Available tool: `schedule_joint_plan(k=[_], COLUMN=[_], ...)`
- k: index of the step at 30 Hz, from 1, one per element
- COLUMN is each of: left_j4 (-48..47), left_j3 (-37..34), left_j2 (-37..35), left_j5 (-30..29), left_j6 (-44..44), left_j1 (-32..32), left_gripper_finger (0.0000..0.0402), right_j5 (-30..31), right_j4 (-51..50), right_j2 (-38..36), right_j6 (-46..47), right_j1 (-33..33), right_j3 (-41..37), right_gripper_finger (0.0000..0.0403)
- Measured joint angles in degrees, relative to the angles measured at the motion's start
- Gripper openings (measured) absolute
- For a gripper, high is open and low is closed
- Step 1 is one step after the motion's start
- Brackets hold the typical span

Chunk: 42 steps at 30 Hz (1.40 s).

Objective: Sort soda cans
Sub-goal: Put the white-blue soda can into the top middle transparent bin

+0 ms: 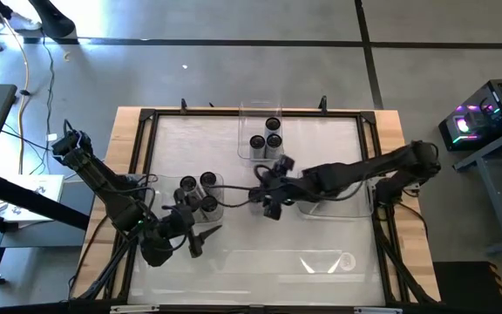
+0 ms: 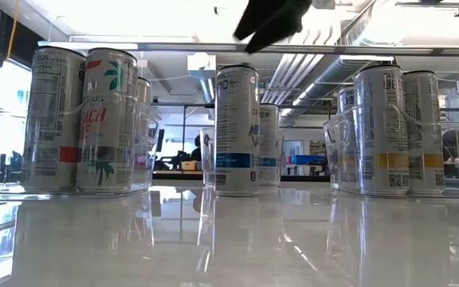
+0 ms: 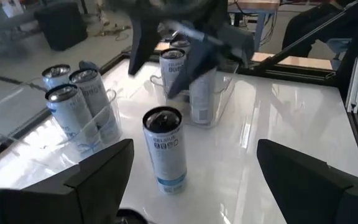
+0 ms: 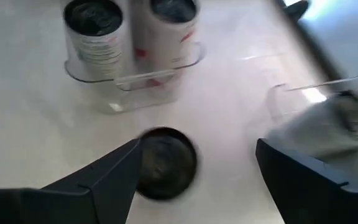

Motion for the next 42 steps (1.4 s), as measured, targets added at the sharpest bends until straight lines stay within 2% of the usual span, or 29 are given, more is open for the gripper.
schedule_joint_plan(k=[5,9,14,18,22,27,31,34,36,42], left_j4=[4.89,12.61,27.37,33.49,32.62,27.21,24.62,23.18,22.53,20.64], left_j3=[0.0,0.0,0.0,0.02,0.02,0.0,0.0,0.0,0.0,0.0], left_j2=[0.69,3.32,8.04,10.05,11.51,11.23,11.04,11.13,11.32,12.12], left_j5=[-0.13,3.08,15.67,26.0,32.26,30.02,34.19,40.67,42.92,39.13], left_j6=[6.13,13.97,25.44,25.99,27.71,25.12,24.49,24.82,25.16,26.24], left_j1=[0.16,2.0,7.53,13.58,19.46,24.23,26.77,28.24,29.0,30.8], left_gripper_finger=[0.0335,0.0335,0.0335,0.0335,0.0335,0.0335,0.0335,0.0335,0.0335,0.0335], right_j5=[6.84,6.01,6.3,11.17,18.53,27.35,32.34,33.26,33.71,33.93], right_j4=[-7.88,-13.83,-13.95,-10.16,-3.49,13.99,25.67,28.69,28.77,30.43], right_j2=[-5.04,-7.54,-7.03,-6.77,-6.79,-6.79,-6.74,-6.74,-6.74,-6.74], right_j6=[0.21,2.06,7.32,14.42,28.43,39.81,41.18,41.2,41.08,35.93], right_j1=[3.5,8.24,17.19,25.5,32.45,38.31,40.13,40.23,39.88,38.52], right_j3=[0.0,0.01,-0.43,-5.97,-14.19,-26.15,-32.92,-34.95,-35.06,-35.06], right_gripper_finger=[0.0311,0.0312,0.0312,0.0312,0.0312,0.0312,0.0312,0.0312,0.0312,0.0312])
